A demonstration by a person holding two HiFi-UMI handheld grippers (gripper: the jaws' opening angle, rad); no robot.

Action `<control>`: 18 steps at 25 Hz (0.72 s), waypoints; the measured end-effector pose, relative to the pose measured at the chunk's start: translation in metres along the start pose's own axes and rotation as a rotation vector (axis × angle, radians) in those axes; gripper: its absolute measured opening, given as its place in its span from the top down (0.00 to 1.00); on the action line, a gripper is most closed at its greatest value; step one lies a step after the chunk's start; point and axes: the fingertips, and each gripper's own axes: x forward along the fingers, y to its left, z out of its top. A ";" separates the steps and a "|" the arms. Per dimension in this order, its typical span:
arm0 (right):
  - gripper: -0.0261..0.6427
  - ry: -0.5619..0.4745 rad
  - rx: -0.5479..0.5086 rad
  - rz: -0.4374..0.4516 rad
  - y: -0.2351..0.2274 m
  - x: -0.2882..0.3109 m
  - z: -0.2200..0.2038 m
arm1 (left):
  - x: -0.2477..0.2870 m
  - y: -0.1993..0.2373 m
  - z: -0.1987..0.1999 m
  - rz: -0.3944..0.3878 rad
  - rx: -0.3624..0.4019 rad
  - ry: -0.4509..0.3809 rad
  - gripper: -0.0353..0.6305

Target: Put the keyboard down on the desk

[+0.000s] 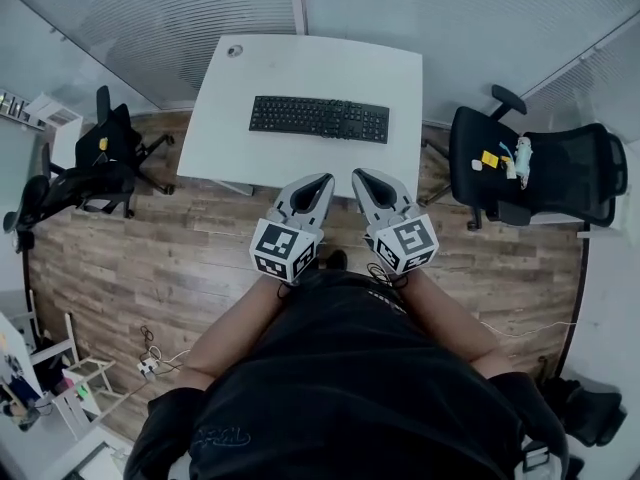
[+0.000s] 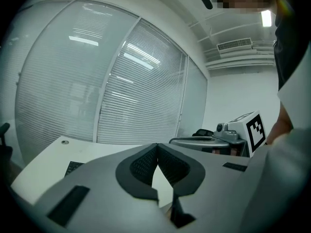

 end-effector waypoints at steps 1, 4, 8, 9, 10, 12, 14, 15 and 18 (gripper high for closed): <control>0.93 0.000 -0.001 0.010 0.003 0.001 0.000 | -0.004 0.002 -0.001 0.009 0.002 0.000 0.93; 0.93 -0.001 -0.002 0.028 0.010 0.005 0.002 | -0.015 0.010 -0.002 0.031 0.009 0.000 0.93; 0.93 0.006 -0.003 0.034 0.020 0.004 0.002 | -0.028 0.013 -0.004 0.039 0.021 0.001 0.92; 0.93 0.009 -0.004 0.034 0.022 0.005 0.001 | -0.031 0.014 -0.004 0.039 0.027 0.001 0.93; 0.93 0.013 -0.005 0.033 0.024 0.005 0.000 | -0.035 0.015 -0.004 0.037 0.032 0.001 0.93; 0.93 0.019 -0.011 0.031 0.030 0.007 0.000 | -0.042 0.019 -0.003 0.034 0.040 -0.003 0.93; 0.93 0.022 -0.018 0.028 0.040 0.006 0.001 | -0.053 0.023 -0.003 0.031 0.047 -0.007 0.93; 0.93 0.023 -0.021 0.027 0.044 0.005 0.001 | -0.059 0.024 -0.003 0.030 0.048 -0.008 0.93; 0.93 0.027 -0.033 0.020 0.060 0.001 0.002 | -0.076 0.027 -0.005 0.024 0.048 -0.013 0.93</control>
